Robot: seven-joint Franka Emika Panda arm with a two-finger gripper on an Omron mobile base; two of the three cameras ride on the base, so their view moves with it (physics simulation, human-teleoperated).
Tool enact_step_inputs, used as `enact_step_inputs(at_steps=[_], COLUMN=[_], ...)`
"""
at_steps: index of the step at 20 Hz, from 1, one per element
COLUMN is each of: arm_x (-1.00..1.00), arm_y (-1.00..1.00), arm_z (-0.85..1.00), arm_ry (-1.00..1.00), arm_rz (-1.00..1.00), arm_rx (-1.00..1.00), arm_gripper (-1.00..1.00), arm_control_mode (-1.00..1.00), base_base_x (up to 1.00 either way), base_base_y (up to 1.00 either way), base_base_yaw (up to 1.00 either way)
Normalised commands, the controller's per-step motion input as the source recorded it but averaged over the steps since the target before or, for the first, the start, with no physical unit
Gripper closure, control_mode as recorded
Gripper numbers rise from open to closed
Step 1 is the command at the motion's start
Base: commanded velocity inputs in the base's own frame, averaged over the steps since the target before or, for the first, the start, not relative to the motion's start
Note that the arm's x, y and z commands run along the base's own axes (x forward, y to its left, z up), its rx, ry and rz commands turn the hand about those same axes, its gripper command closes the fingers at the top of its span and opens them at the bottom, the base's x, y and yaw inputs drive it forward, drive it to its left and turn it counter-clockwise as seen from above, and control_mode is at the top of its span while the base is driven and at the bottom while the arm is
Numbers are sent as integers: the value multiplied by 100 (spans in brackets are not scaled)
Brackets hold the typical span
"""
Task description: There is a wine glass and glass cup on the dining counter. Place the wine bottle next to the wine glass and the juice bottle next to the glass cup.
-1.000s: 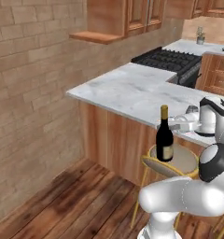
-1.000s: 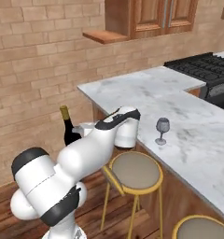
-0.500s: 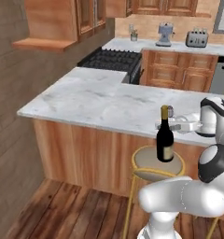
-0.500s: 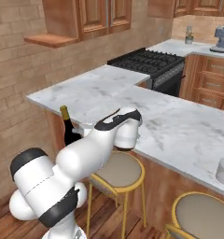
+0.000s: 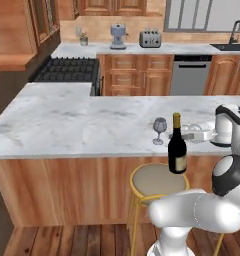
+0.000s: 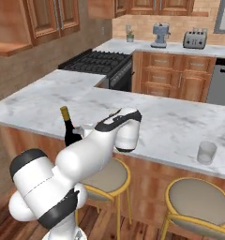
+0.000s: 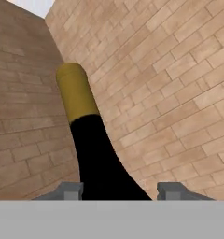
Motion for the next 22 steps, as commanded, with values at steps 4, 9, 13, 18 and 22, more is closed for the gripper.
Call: enact_step_inputs(at_steps=[4,9,13,18,22], arm_x=[0,0,0,0,0], arm_y=[0,0,0,0,0], arm_z=[0,0,0,0,0], arm_ry=[0,0,0,0,0], arm_rz=[0,0,0,0,0], arm_rx=[0,0,0,0,0], arm_gripper=[100,100,100,100,100], arm_control_mode=[100,100,100,100,100], base_base_x=[52,46,24,0,0], base_base_y=[37,38,26,4,0], base_base_yaw=[-52,-42,-19,0,0])
